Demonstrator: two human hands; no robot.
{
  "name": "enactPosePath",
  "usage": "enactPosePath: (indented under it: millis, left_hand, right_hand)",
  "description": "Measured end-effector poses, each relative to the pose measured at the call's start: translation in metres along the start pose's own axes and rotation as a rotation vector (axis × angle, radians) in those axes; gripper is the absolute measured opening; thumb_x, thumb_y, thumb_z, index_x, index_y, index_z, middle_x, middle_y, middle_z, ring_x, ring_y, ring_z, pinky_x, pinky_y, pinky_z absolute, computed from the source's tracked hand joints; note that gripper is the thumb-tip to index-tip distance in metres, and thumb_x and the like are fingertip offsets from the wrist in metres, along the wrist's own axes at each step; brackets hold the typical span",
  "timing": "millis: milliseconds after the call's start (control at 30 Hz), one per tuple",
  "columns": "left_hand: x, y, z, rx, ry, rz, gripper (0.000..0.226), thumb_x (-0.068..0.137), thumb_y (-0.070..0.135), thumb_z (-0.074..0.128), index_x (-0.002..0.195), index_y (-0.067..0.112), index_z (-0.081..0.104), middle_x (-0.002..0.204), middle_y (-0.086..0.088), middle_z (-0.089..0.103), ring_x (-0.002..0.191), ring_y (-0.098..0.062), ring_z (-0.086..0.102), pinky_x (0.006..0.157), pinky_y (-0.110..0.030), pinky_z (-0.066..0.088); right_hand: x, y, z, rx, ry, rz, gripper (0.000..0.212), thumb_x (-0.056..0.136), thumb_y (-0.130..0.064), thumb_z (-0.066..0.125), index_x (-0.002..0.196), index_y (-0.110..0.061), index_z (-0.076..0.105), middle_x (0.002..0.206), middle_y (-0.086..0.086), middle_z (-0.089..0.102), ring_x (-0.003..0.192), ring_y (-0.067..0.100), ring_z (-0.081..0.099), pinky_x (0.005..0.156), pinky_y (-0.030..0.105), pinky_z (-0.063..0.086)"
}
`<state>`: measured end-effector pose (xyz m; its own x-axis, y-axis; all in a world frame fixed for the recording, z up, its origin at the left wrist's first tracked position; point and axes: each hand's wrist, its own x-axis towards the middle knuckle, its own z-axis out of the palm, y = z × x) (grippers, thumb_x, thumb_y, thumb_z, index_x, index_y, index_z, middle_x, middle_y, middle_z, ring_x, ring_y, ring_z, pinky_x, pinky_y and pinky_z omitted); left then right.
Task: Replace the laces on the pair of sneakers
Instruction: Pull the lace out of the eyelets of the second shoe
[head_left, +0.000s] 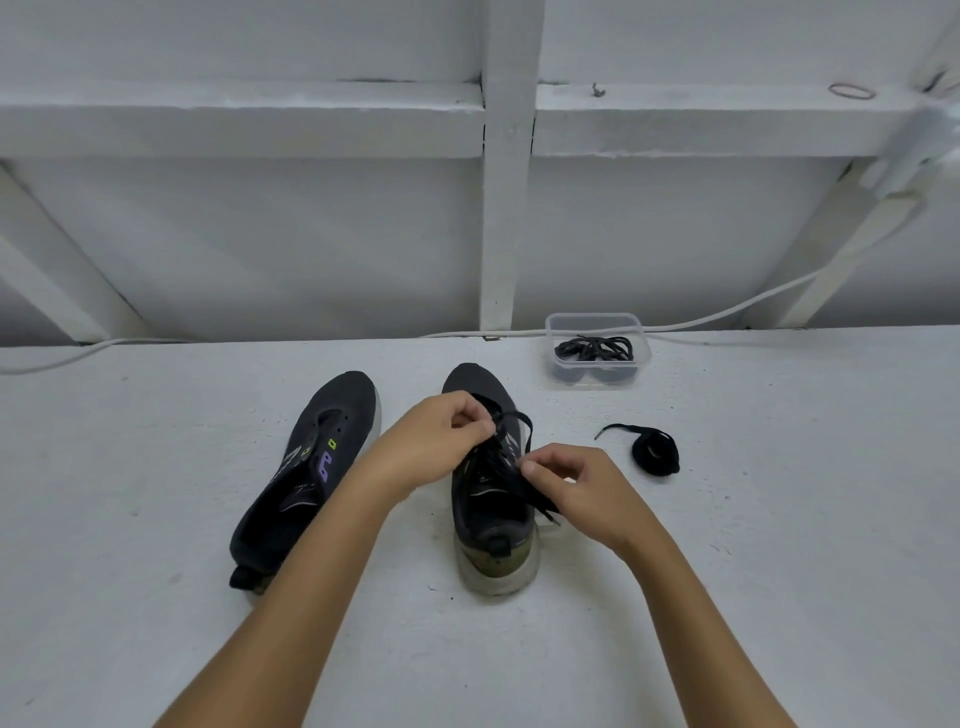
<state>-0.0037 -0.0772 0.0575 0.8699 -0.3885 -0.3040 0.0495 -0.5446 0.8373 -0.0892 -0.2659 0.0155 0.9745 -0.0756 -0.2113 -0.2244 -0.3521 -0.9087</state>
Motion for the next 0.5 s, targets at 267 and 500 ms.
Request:
enactPosePath:
  millis: [267, 500]
  left_hand:
    - [-0.003, -0.011, 0.011, -0.428, 0.067, -0.109, 0.009, 0.099, 0.021, 0.061, 0.092, 0.021, 0.067, 0.088, 0.009, 0.067, 0.068, 0.007, 0.059, 0.062, -0.013, 0.043]
    - [0.002, -0.006, 0.007, -0.509, 0.328, -0.083, 0.012, 0.100, 0.019, 0.058, 0.101, 0.011, 0.067, 0.093, 0.004, 0.068, 0.074, 0.002, 0.059, 0.063, -0.015, 0.043]
  right_hand:
    - [0.004, -0.012, 0.013, -0.042, 0.078, -0.003, 0.003, 0.086, -0.037, 0.078, 0.089, -0.037, 0.077, 0.085, -0.025, 0.073, 0.081, -0.006, 0.067, 0.065, 0.005, 0.044]
    - [0.007, -0.018, 0.010, -0.111, 0.051, 0.109, 0.014, 0.086, -0.041, 0.075, 0.079, -0.029, 0.078, 0.079, -0.016, 0.075, 0.076, -0.002, 0.068, 0.066, 0.016, 0.047]
